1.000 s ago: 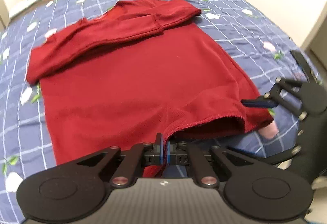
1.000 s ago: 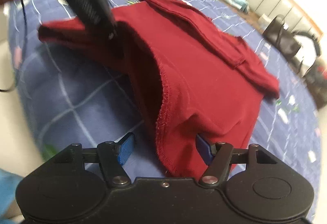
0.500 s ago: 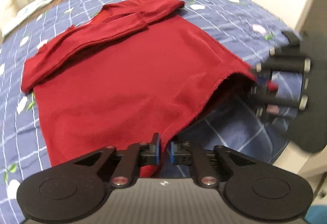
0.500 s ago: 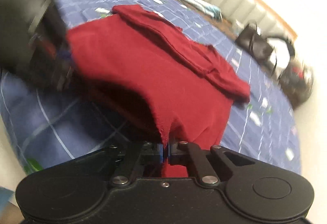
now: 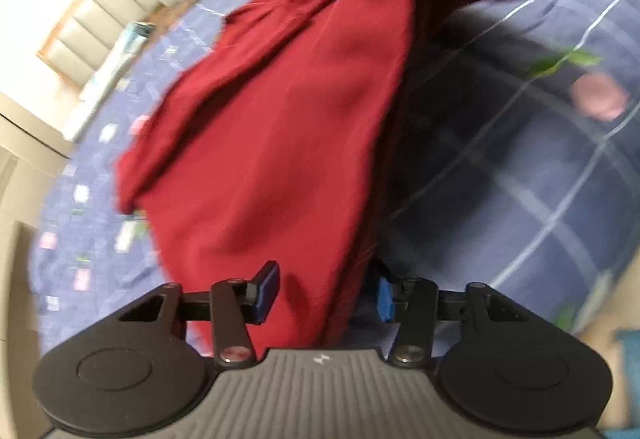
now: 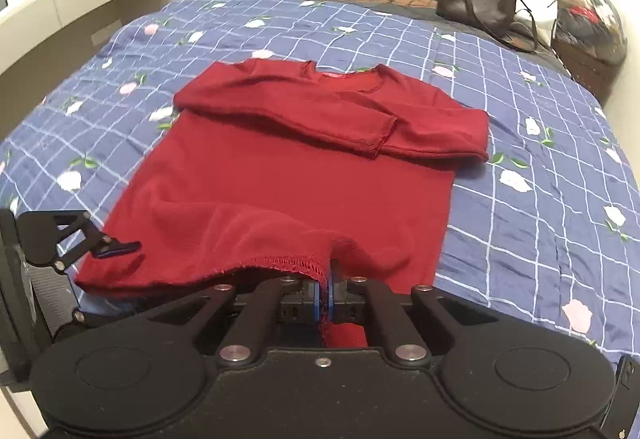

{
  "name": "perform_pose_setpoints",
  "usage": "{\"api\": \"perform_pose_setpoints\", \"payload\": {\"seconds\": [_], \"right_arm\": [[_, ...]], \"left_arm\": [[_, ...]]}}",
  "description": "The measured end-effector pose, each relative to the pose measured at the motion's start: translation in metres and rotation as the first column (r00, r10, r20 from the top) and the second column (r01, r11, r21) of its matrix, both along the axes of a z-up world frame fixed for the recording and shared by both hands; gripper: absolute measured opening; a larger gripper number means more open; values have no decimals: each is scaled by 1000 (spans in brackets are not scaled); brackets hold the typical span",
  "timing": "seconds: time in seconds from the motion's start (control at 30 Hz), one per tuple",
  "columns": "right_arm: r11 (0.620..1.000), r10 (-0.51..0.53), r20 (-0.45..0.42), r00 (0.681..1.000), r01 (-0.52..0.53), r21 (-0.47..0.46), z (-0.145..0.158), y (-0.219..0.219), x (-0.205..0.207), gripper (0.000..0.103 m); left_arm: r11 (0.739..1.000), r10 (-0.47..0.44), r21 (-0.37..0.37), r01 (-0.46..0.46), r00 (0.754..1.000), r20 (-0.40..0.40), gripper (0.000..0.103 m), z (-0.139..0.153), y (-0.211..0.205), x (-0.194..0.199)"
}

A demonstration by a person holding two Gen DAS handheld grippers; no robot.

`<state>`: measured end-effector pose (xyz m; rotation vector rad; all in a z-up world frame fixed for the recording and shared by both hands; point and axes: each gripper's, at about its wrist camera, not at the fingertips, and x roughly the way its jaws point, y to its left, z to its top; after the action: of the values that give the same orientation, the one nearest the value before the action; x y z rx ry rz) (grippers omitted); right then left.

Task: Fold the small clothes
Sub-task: 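Lift the hem with both tools and fold it over toward the collar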

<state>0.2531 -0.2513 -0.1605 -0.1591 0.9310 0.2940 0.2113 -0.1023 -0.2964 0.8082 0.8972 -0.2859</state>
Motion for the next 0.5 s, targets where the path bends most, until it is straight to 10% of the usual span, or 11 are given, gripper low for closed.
{"api": "perform_pose_setpoints", "payload": {"seconds": [0.13,0.5], "right_arm": [[999,44,-19,999,-45,-27,4,0,-2,3],[870,400,-49,915,-397,-292,14,29,-47,2]], "left_arm": [[999,18,44,-20,999,41,6,9,17,1],[991,-127,66,119,983,132,4,72,42,-17]]}}
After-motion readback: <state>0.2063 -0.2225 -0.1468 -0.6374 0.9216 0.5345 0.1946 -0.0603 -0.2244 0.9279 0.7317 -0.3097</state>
